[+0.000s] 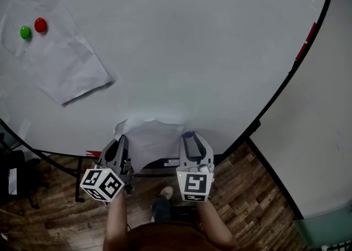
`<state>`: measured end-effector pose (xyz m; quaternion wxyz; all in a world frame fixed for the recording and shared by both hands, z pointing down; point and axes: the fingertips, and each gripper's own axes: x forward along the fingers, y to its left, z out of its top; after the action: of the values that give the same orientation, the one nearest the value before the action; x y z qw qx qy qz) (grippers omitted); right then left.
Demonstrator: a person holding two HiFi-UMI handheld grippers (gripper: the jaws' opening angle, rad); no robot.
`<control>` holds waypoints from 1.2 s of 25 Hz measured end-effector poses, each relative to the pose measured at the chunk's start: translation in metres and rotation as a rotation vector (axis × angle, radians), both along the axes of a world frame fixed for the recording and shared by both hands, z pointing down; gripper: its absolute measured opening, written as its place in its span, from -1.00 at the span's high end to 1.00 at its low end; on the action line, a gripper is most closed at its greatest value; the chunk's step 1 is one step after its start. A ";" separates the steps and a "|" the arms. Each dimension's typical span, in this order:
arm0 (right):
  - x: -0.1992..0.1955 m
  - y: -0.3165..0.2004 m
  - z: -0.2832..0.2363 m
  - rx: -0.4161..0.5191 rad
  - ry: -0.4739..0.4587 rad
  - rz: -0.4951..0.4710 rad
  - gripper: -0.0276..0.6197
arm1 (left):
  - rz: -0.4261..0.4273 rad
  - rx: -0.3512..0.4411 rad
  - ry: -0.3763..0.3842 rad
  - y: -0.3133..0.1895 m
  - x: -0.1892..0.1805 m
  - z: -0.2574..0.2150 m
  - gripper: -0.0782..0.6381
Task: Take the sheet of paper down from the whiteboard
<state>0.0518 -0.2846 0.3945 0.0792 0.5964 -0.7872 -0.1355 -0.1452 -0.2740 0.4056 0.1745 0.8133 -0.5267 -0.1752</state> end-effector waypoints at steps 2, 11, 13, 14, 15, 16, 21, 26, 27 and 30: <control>0.003 0.001 0.002 -0.012 -0.015 0.002 0.50 | -0.004 -0.004 0.011 0.002 -0.002 0.000 0.71; 0.017 0.000 0.004 -0.025 -0.041 0.020 0.50 | -0.012 -0.018 0.007 0.006 -0.003 0.001 0.71; 0.016 0.001 0.006 -0.032 -0.044 0.017 0.50 | -0.012 -0.015 0.005 0.006 -0.003 0.001 0.71; 0.016 0.002 0.007 -0.035 -0.046 0.015 0.50 | -0.012 -0.013 0.003 0.006 -0.003 0.001 0.71; 0.016 0.002 0.008 -0.038 -0.049 0.014 0.50 | -0.011 -0.011 0.002 0.006 -0.003 0.001 0.71; 0.016 0.002 0.008 -0.039 -0.052 0.014 0.50 | -0.012 -0.011 0.001 0.007 -0.004 0.001 0.71; 0.017 0.001 0.007 -0.032 -0.055 0.026 0.50 | -0.017 -0.017 0.001 0.007 -0.006 -0.001 0.71; 0.014 0.000 0.010 -0.041 -0.052 0.024 0.50 | -0.012 -0.013 0.001 0.006 -0.006 -0.001 0.71; 0.014 0.000 0.010 -0.041 -0.050 0.024 0.50 | -0.012 -0.012 0.001 0.005 -0.006 -0.002 0.71; 0.014 0.000 0.011 -0.044 -0.046 0.029 0.50 | -0.010 -0.014 0.002 0.004 -0.007 -0.001 0.71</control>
<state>0.0660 -0.2848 0.4057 0.0762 0.6088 -0.7829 -0.1035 -0.1521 -0.2700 0.4047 0.1798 0.8094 -0.5316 -0.1732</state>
